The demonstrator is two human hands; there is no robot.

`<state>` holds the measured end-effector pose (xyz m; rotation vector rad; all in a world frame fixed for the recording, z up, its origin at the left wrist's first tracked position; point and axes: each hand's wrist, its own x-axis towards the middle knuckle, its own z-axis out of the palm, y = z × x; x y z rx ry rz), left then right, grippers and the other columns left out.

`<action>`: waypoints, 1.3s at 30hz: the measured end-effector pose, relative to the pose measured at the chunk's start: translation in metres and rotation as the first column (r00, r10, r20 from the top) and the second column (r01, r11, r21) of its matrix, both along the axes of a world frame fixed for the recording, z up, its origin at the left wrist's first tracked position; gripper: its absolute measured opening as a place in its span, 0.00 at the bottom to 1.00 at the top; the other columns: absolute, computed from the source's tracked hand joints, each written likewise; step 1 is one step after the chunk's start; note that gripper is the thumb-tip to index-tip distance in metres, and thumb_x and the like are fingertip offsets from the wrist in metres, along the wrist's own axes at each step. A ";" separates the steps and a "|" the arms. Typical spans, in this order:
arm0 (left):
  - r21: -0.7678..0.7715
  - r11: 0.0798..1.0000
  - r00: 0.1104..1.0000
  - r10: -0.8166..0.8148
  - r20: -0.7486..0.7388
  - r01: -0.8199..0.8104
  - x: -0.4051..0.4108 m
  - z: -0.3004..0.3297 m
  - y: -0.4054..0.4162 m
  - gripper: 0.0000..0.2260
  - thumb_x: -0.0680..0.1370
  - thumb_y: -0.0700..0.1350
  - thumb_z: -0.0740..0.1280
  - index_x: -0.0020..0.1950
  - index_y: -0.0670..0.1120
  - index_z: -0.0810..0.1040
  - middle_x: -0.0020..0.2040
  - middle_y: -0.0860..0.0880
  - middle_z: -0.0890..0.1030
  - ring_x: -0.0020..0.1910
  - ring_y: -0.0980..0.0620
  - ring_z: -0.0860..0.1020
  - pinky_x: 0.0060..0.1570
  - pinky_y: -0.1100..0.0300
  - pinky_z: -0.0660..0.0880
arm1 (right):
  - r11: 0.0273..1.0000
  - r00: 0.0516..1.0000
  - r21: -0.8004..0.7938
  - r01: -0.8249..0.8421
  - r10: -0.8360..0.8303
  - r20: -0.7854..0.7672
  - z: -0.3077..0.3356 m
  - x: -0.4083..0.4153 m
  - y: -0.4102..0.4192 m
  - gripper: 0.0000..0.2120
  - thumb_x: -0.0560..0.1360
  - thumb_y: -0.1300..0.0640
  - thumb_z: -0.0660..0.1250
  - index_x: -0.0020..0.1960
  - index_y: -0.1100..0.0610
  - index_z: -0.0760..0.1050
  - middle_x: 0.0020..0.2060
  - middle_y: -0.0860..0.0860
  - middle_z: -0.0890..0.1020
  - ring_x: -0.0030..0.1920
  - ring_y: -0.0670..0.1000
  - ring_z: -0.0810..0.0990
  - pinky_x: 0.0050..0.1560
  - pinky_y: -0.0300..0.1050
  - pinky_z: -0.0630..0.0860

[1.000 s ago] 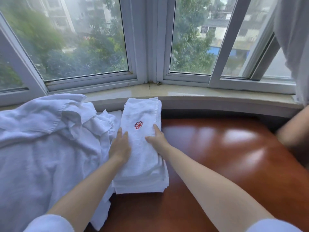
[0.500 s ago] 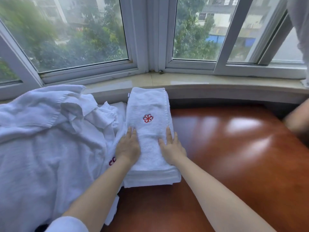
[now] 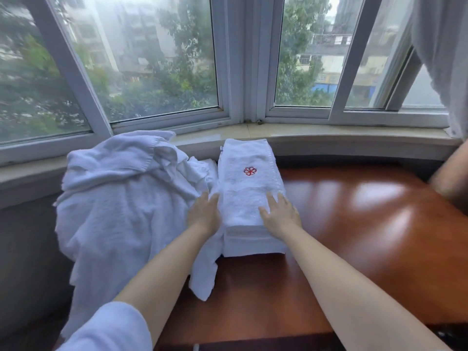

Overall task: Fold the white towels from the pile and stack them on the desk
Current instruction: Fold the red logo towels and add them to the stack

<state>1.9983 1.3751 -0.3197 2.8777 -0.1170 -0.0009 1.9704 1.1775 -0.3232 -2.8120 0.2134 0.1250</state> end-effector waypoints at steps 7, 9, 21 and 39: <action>0.139 0.982 0.967 0.095 0.238 -0.130 -0.034 0.025 0.057 0.15 0.78 0.43 0.60 0.63 0.46 0.75 0.71 0.45 0.65 0.65 0.45 0.67 0.58 0.53 0.69 | 0.990 0.989 0.006 -0.144 0.144 0.027 0.035 -0.026 0.053 0.28 0.82 0.45 0.51 0.79 0.50 0.47 0.78 0.54 0.50 0.77 0.55 0.50 0.73 0.54 0.54; 0.173 0.969 0.960 0.129 0.247 -0.175 -0.035 0.036 0.072 0.14 0.78 0.44 0.60 0.63 0.47 0.76 0.75 0.44 0.60 0.70 0.44 0.64 0.63 0.52 0.66 | 0.982 0.982 0.024 -0.189 0.188 0.026 0.045 -0.027 0.067 0.29 0.82 0.45 0.52 0.79 0.50 0.46 0.78 0.53 0.50 0.76 0.55 0.52 0.73 0.55 0.57; 0.107 0.961 0.967 0.255 0.025 -0.256 0.020 0.096 0.122 0.19 0.78 0.40 0.57 0.69 0.51 0.69 0.78 0.45 0.47 0.67 0.39 0.70 0.53 0.50 0.71 | 0.918 0.921 0.090 -0.386 0.378 0.093 0.093 0.008 0.122 0.30 0.81 0.48 0.56 0.79 0.50 0.47 0.75 0.52 0.57 0.71 0.55 0.65 0.64 0.54 0.70; -0.606 0.625 0.733 -0.078 -0.676 -0.492 -0.011 0.140 0.151 0.19 0.73 0.45 0.62 0.24 0.51 0.61 0.23 0.54 0.59 0.19 0.56 0.56 0.22 0.68 0.55 | 0.862 0.890 0.254 -0.439 0.377 0.257 0.091 0.024 0.171 0.43 0.74 0.48 0.69 0.77 0.39 0.43 0.77 0.48 0.42 0.76 0.51 0.45 0.73 0.52 0.59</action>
